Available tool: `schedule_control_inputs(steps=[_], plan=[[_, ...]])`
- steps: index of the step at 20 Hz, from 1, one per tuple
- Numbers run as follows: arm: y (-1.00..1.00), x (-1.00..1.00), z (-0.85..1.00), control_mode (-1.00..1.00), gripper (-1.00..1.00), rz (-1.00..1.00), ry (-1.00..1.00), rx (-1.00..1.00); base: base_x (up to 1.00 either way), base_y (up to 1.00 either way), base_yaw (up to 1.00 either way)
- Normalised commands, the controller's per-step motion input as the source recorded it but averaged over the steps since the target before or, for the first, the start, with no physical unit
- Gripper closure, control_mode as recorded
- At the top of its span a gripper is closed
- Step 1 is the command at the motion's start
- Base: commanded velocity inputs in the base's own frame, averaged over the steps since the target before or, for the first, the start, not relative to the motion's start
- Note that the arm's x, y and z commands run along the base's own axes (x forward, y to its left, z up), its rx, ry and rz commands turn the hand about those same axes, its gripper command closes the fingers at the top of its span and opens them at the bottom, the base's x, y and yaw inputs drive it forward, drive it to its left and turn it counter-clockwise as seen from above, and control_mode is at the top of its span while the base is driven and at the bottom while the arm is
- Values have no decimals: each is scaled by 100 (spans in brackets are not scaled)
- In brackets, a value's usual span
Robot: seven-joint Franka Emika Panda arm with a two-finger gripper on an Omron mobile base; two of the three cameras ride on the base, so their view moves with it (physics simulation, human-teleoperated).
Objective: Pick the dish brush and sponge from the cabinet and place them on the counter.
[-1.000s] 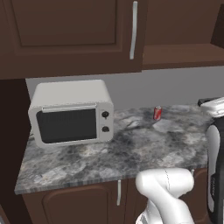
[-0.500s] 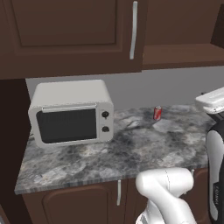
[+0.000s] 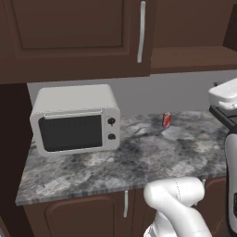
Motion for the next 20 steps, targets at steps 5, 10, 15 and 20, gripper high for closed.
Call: schedule_control_inputs(steps=[5,10,15,20], plan=[[16,-13,32,-100,-100,8,-13,0,0,0,0],[21,-6,15,-100,-100,5,-12,0,0,0,0],[22,0,0,-100,-100,4,-5,0,0,0,0],[19,0,0,-100,-100,1,-2,4,0,0,0]])
